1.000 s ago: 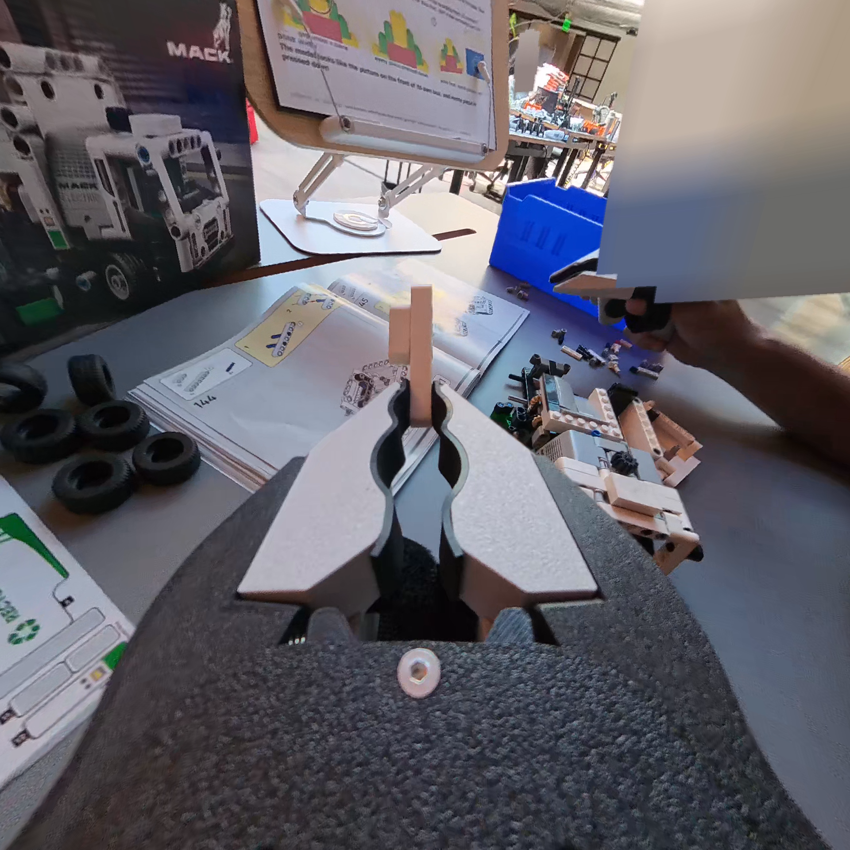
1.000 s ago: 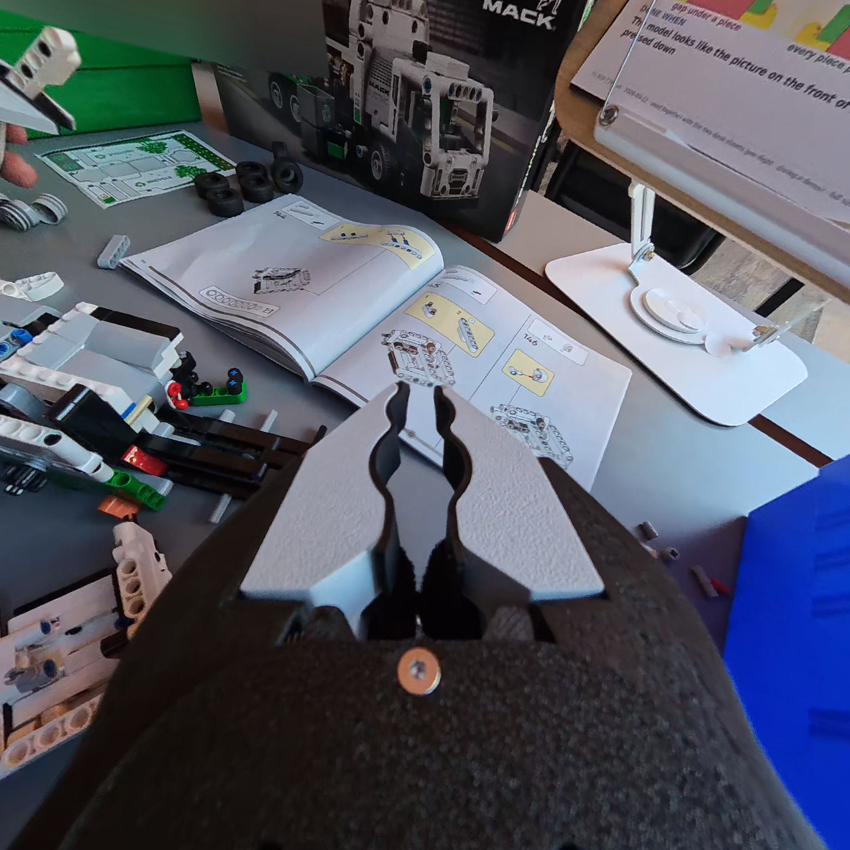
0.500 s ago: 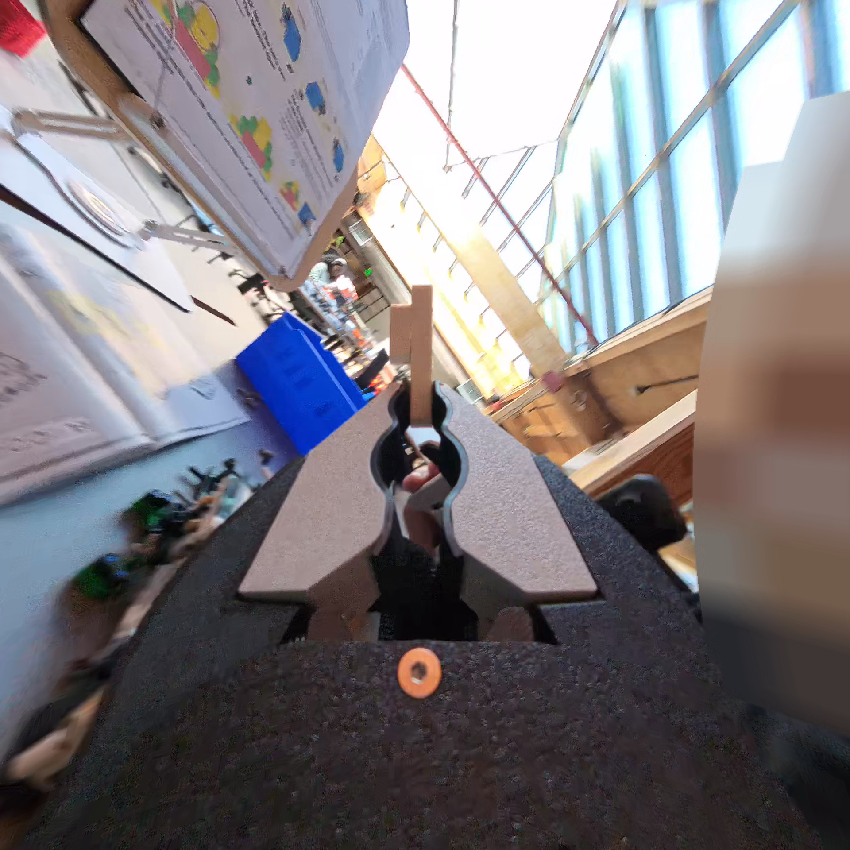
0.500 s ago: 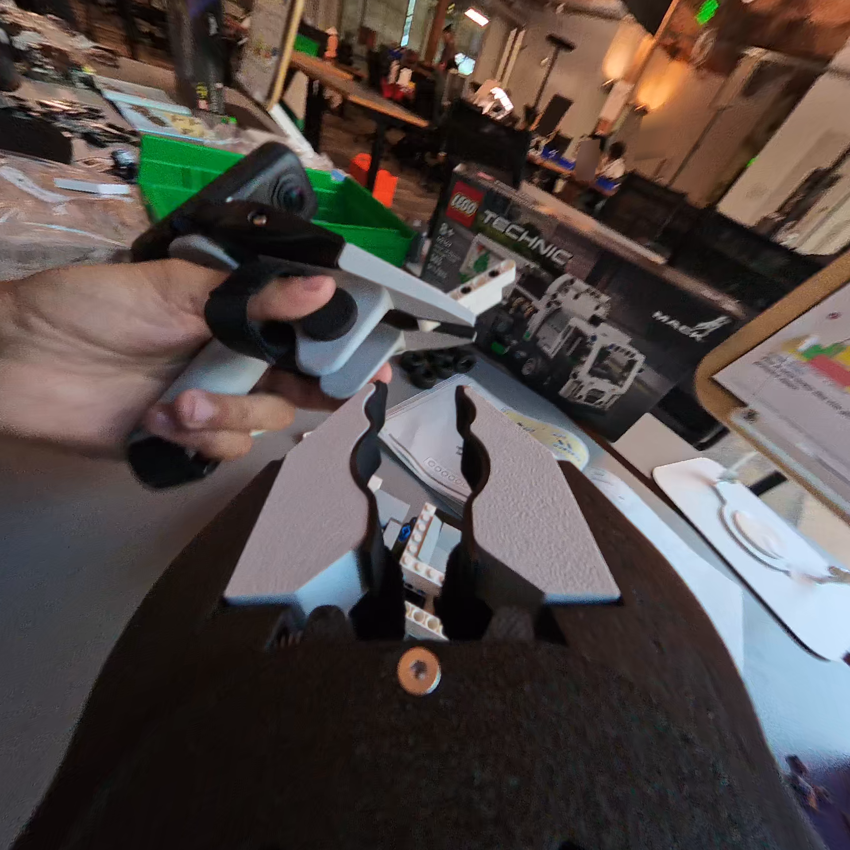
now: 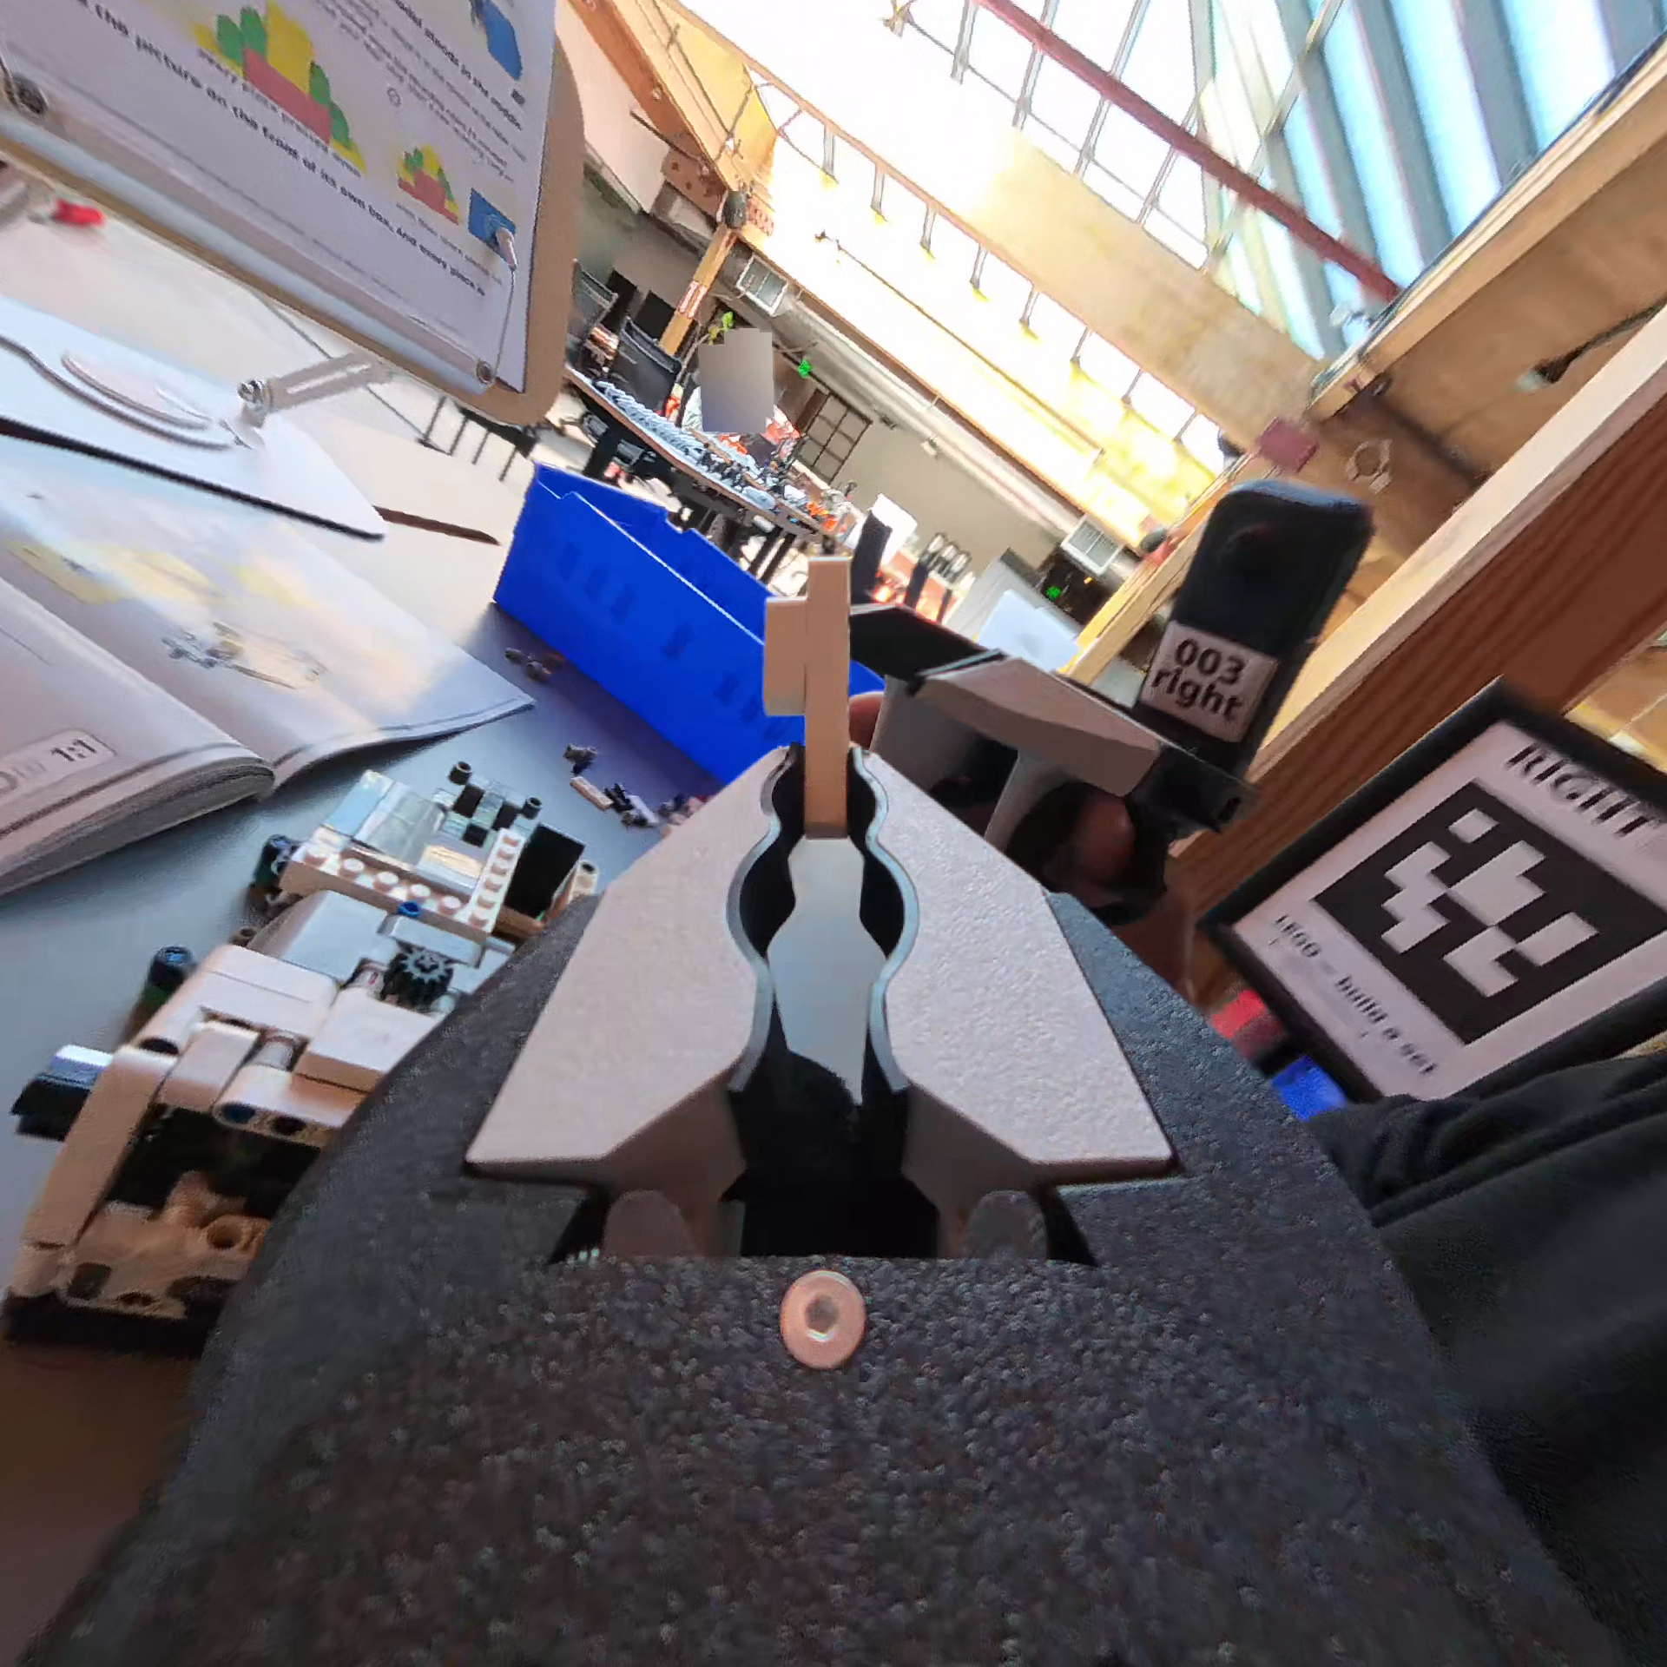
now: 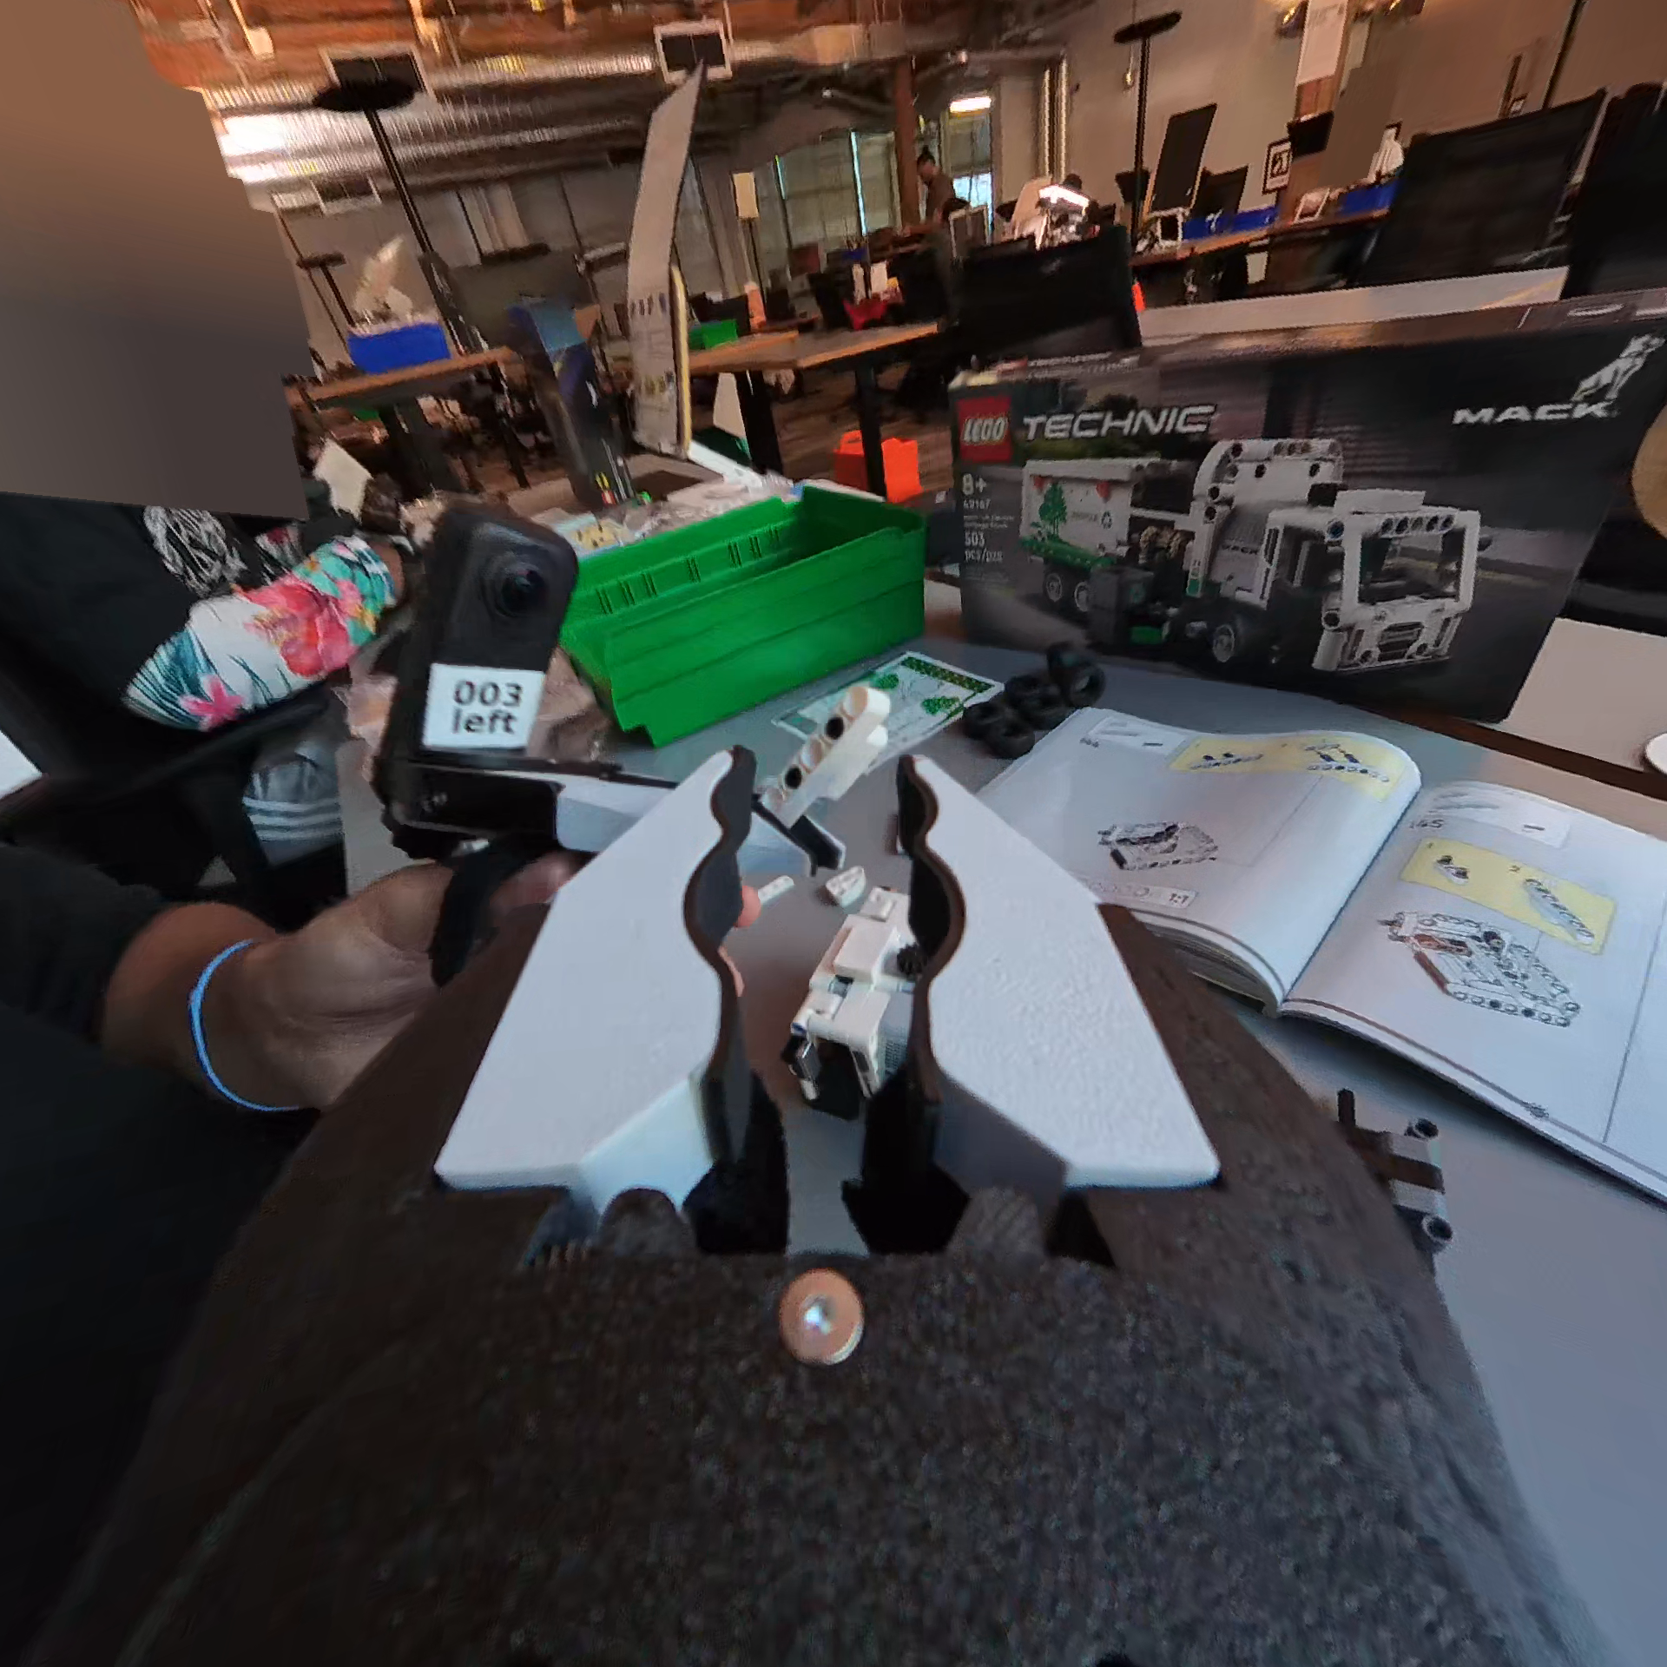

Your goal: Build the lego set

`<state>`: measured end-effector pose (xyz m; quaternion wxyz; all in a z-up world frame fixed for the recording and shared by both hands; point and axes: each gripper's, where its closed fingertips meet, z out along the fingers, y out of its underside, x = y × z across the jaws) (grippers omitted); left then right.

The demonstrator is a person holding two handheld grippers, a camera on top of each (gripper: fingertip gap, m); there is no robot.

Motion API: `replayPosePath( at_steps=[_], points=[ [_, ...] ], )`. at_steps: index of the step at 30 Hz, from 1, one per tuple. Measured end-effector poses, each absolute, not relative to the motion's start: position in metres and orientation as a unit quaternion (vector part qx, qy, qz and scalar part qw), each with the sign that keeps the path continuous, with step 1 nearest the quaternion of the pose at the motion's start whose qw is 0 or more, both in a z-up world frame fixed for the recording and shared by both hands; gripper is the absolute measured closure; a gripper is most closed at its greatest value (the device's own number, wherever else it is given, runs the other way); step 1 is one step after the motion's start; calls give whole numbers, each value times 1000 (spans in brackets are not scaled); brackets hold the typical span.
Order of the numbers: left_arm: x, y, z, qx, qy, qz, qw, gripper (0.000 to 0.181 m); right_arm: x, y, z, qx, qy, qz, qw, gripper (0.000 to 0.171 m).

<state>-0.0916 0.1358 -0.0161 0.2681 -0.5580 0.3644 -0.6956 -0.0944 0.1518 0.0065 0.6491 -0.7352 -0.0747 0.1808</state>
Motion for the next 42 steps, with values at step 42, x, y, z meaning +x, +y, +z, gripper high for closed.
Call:
replayPosePath(
  at_steps=[42],
  points=[
    [-61,152,-66,-309,748,-212,547,149,-72,148,-60,-793,-26,360,491,164]
  ],
)
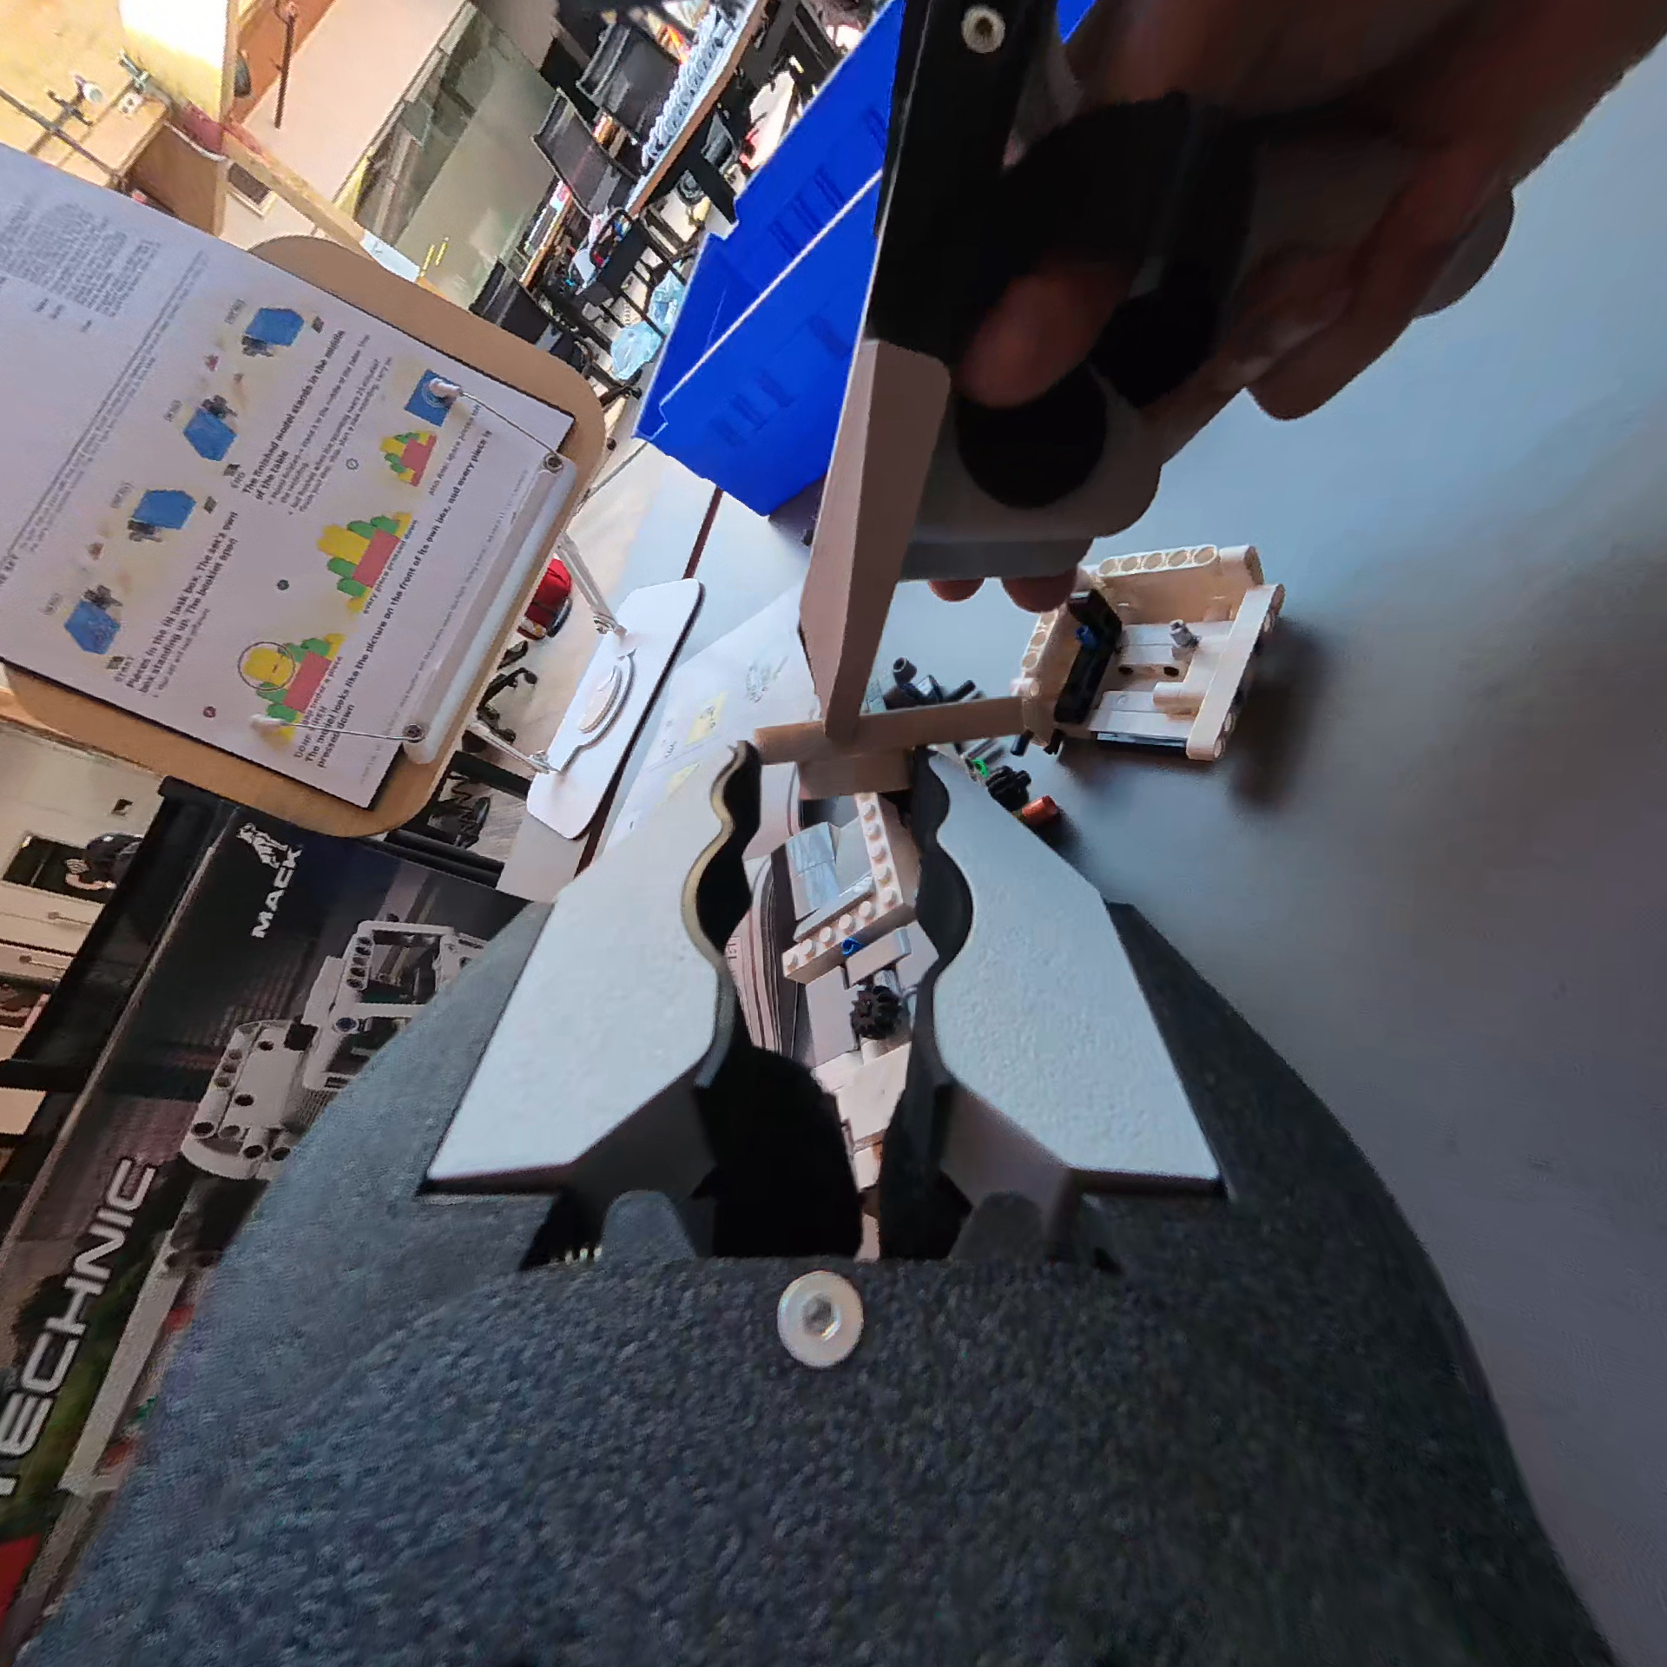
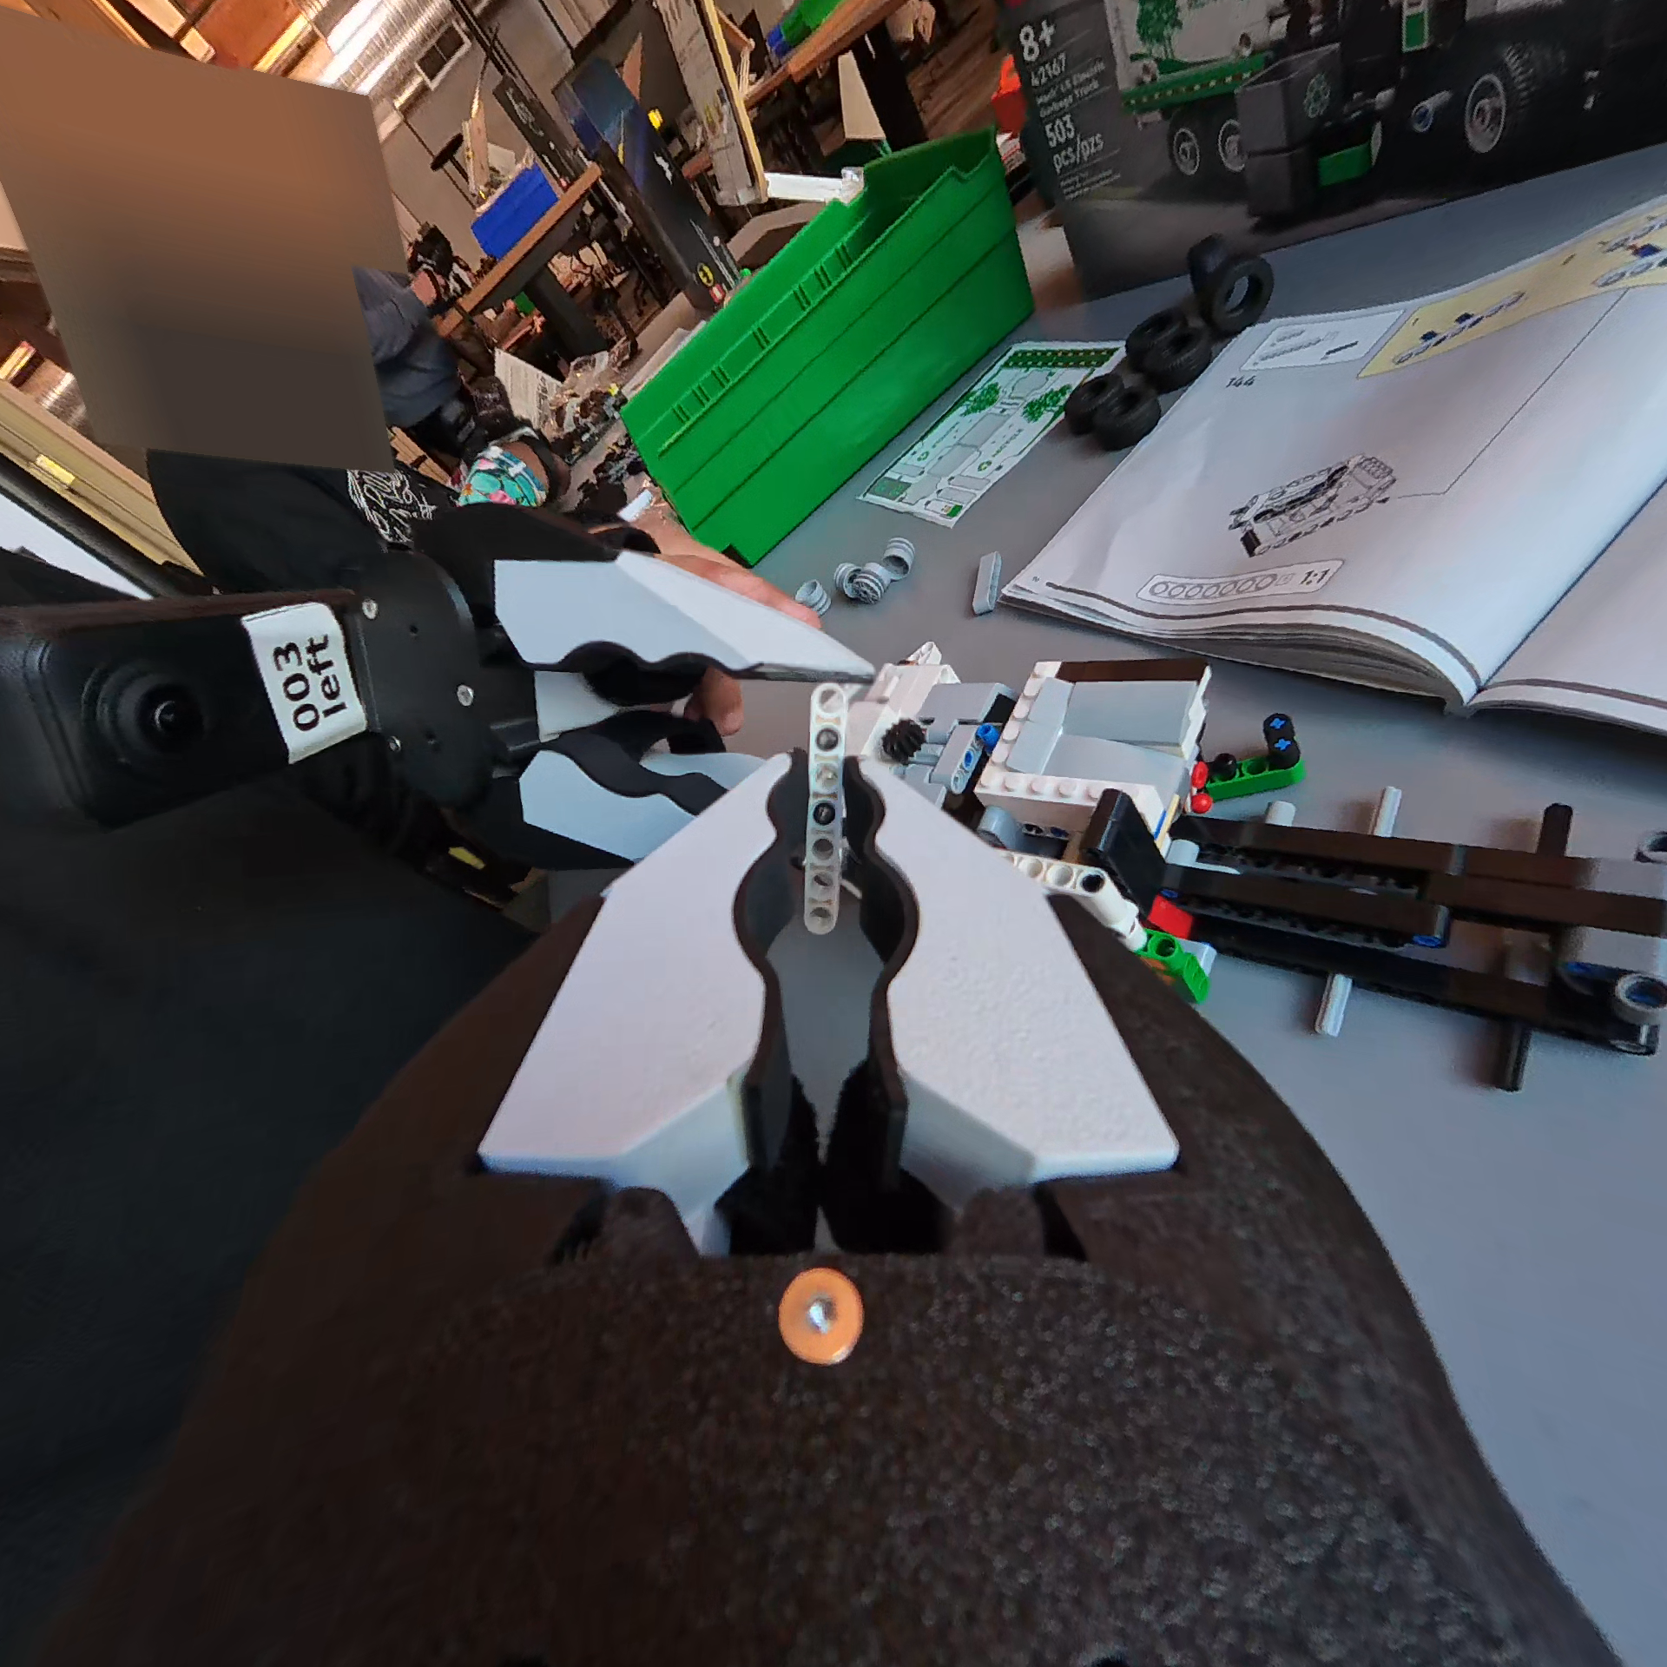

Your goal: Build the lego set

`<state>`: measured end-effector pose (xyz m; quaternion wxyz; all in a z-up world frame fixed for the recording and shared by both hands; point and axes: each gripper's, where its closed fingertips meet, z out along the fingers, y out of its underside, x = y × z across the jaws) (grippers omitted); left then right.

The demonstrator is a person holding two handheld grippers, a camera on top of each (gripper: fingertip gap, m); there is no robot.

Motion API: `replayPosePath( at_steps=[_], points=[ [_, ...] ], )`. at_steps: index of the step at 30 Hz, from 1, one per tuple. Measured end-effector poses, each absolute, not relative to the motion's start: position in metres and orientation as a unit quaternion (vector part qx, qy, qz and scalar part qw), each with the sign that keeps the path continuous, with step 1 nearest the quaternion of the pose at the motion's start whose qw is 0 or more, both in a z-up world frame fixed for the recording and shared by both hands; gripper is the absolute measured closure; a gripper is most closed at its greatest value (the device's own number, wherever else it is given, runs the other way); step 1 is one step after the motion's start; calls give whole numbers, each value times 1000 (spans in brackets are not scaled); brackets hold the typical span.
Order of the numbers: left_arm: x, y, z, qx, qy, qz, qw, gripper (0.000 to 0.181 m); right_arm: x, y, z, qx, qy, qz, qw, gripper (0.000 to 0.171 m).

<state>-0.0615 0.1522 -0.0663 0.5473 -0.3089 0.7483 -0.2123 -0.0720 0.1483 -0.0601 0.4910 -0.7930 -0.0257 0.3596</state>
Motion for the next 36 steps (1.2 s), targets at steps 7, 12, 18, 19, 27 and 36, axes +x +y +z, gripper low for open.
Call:
replayPosePath(
  at_steps=[7,12,18,19,27,36],
  points=[
    [-75,204,-40,-416,662,-303,546,149,-37,144,-41,-770,-4,293,567,153],
    [-95,257,-36,-517,546,-437,494,149,26,124,-64,-771,69,139,617,156],
    [-94,280,-56,-540,515,-473,469,149,94,116,-101,-820,83,-101,557,156],
    [-93,282,-60,-539,521,-464,472,149,98,118,-104,-822,78,-104,554,155],
    [-96,291,-81,-548,544,-416,480,149,110,125,-115,-822,82,-76,559,156],
    [-99,298,-84,-569,517,-464,441,149,107,121,-131,-838,83,-74,534,157]
  ],
)
